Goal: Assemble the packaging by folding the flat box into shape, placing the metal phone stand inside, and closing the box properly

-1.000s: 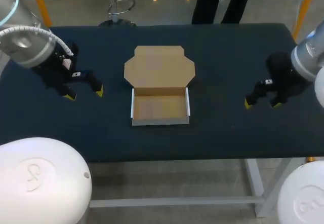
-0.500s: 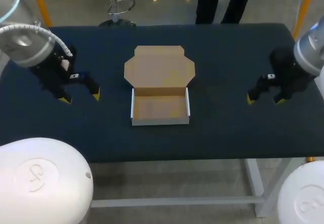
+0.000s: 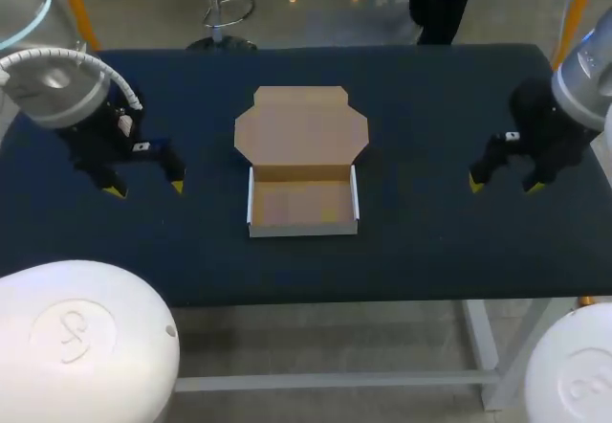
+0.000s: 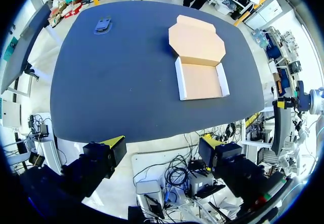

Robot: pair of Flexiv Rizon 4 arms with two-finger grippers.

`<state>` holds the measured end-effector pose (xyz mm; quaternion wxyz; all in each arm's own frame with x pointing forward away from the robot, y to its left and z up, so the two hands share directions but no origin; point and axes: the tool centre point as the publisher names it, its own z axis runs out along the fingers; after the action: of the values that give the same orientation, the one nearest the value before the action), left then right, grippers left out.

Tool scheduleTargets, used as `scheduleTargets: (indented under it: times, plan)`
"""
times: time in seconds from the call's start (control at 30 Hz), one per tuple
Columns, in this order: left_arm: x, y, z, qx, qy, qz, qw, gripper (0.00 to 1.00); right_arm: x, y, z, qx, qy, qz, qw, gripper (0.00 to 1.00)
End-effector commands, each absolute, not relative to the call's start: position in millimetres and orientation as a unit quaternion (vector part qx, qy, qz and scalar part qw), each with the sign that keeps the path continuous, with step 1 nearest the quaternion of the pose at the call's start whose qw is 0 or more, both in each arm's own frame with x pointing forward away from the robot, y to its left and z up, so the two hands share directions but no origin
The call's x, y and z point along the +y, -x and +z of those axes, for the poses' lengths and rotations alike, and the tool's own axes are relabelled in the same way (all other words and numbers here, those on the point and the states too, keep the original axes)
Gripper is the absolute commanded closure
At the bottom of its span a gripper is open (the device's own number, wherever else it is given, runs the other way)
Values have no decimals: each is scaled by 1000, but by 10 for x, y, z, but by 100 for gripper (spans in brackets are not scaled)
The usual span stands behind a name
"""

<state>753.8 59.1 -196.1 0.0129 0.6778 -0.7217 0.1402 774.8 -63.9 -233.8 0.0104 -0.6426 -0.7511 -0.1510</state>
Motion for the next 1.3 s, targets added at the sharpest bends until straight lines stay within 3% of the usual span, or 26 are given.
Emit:
scheduleTargets:
  times: [0.03,0.67,1.3]
  plan:
    - [608,-7481,-1899,-719,-680,140,6,0,-619,-7742,-2265,-750,646,-142,13,0]
    - [707,-7511,-1927,-710,-690,139,-3,0,-618,-7769,-2227,-743,658,-122,18,0]
    - [1009,-7926,-2361,-709,-693,133,-12,0,-618,-7769,-2227,-743,658,-122,18,0]
